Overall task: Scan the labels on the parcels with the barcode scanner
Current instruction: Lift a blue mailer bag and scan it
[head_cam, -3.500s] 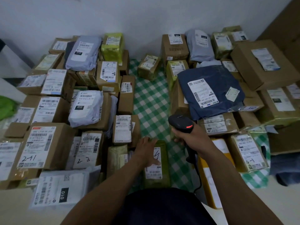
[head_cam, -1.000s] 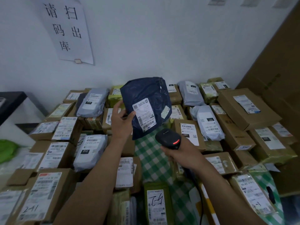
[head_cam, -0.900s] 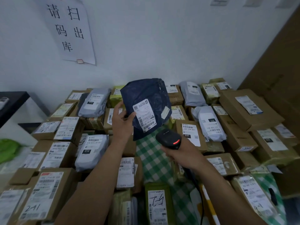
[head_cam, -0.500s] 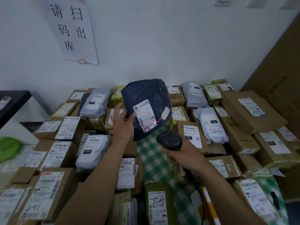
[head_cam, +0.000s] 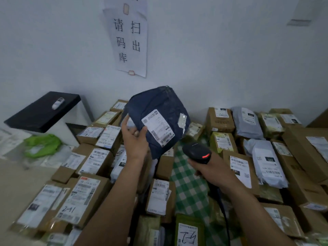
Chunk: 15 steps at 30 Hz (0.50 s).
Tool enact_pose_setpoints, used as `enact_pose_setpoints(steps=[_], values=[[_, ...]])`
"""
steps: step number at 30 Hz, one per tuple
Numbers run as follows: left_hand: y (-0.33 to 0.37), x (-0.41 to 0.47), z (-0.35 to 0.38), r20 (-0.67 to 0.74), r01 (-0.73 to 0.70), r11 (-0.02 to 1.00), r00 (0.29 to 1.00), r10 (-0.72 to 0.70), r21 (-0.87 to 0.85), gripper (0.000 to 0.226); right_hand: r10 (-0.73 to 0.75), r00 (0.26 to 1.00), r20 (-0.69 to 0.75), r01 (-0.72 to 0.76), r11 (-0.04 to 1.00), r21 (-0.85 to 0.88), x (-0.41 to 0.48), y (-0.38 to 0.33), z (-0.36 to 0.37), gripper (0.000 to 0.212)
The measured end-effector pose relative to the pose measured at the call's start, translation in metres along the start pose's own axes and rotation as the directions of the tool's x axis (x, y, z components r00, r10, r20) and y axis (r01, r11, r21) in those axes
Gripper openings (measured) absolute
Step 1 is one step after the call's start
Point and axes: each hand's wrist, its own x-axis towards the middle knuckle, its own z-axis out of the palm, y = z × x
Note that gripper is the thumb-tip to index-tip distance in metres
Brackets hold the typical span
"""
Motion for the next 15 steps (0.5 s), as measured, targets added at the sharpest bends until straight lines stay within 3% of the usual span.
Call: enact_pose_setpoints(steps=[10, 13, 15], values=[[-0.031, -0.001, -0.075, -0.359, 0.061, 0.975, 0.933, 0.019, 0.212, 0.058, -0.039, 0.984, 0.176, 0.057, 0.993, -0.102, 0.028, -0.012, 0.048, 0.040], [-0.039, -0.005, -0.083, -0.373, 0.157, 0.947, 0.927, -0.044, 0.279, 0.060, -0.011, 0.983, 0.181, 0.032, 0.993, -0.114, 0.031, 0.000, 0.052, 0.048], [-0.044, -0.008, -0.084, -0.305, 0.224, 0.886, 0.947, -0.099, 0.406, 0.070, 0.003, 0.982, 0.191, 0.018, 0.994, -0.110, 0.030, 0.002, 0.050, 0.047]])
